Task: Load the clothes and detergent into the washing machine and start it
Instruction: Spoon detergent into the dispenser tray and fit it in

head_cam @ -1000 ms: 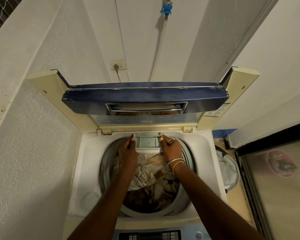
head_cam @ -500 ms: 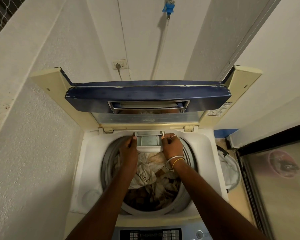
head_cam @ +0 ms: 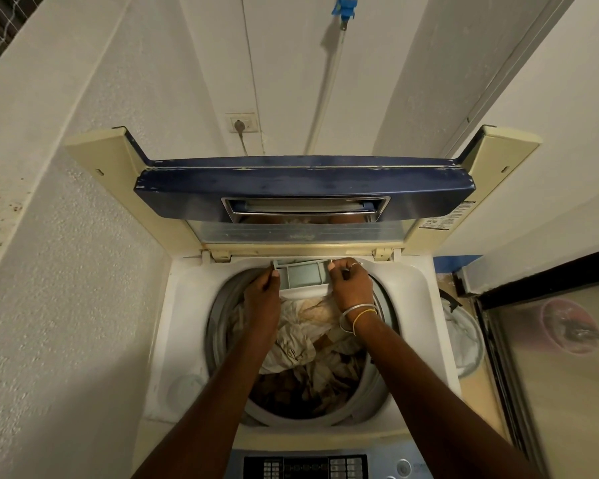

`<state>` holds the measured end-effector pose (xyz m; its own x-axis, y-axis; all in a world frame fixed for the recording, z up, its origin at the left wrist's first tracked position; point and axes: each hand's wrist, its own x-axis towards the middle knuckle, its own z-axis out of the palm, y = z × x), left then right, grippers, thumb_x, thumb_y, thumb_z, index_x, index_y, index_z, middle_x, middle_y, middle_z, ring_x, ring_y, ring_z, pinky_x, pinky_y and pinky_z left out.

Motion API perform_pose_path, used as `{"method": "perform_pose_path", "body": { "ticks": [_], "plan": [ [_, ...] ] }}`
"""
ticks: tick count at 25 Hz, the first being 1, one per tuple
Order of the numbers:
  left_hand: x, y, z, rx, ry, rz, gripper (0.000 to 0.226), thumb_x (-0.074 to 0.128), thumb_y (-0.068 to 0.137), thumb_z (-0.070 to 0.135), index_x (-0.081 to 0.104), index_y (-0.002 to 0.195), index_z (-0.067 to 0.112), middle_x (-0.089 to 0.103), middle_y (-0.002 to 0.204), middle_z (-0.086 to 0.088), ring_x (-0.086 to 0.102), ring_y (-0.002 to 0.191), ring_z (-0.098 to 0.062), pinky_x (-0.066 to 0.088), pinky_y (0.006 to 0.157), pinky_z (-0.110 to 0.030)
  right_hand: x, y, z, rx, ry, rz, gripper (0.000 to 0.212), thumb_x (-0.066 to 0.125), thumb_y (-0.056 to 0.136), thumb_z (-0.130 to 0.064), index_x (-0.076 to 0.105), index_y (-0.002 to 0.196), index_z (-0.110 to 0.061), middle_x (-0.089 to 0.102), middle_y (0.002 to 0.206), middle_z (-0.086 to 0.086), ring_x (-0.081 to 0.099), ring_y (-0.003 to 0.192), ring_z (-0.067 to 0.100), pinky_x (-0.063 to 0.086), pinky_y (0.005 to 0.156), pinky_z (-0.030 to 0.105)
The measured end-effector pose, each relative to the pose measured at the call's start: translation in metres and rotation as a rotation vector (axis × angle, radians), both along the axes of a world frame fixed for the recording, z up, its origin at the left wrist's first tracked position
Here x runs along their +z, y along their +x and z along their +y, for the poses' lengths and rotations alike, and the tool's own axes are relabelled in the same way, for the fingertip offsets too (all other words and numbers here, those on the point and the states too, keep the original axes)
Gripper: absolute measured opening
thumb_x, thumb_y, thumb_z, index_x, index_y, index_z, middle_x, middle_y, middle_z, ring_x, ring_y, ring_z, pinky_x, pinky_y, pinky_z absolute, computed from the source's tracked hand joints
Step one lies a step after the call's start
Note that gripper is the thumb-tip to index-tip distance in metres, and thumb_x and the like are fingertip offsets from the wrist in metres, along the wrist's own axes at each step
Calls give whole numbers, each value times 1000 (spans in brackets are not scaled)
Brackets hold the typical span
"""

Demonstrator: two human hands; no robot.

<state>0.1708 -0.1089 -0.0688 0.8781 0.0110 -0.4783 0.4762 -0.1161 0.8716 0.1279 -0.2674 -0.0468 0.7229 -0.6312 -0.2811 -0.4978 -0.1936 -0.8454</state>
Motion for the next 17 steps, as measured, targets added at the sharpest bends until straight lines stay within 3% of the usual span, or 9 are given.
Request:
{"method": "perform_pose_path", "body": {
  "ticks": [2, 4, 6, 9, 13, 17],
  "plan": [
    [1, 6, -1, -5, 12, -6, 34, 54, 103, 27, 61, 134, 15, 65, 103, 13, 57, 87, 2, 49, 83, -26, 0, -1, 0, -4, -3, -15, 22, 62, 95, -24, 67, 88, -4, 63, 74, -1, 54, 64, 1, 35, 56, 3],
    [1, 9, -2, -8, 27, -10, 34, 53, 103, 25, 62, 133, 12, 61, 95, 19, 56, 87, 4, 46, 77, -19, -1, 1, 0, -12, 7, -28, 22, 62, 95, -24, 67, 87, -5, 64, 74, -1, 55, 65, 5, 37, 58, 10],
    [4, 5, -1, -15, 29, -11, 34, 54, 103, 26, 62, 133, 13, 64, 102, 14, 61, 97, -7, 51, 86, -27, 0, 0, 2, -22, 14, -43, 17, 63, 95, -21, 67, 87, -6, 64, 75, -2, 56, 67, 6, 38, 59, 9],
    [-5, -1, 1, -12, 36, -2, 32, 56, 101, 33, 64, 128, 17, 69, 118, -3, 65, 110, -26, 54, 98, -51, -1, -4, 4, -37, 53, -92, 7, 64, 93, -13, 66, 88, -8, 64, 76, -2, 57, 68, 3, 38, 58, -1],
    [-6, 4, 5, -1, -2, -4, 7, 59, 100, 32, 64, 104, 34, 67, 101, 11, 64, 100, -13, 54, 98, -48, -5, -4, 6, -46, 56, -93, 5, 66, 92, -17, 66, 88, -14, 66, 79, -3, 61, 74, 8, 40, 63, 5],
    [-2, 12, 1, 37, -10, -15, 7, 61, 99, 26, 67, 102, 25, 68, 92, 8, 63, 88, -12, 54, 92, -44, -2, -1, 5, -60, 36, -58, 13, 65, 94, -23, 68, 88, -12, 66, 79, -2, 60, 73, 10, 42, 68, 17]
  ]
}}
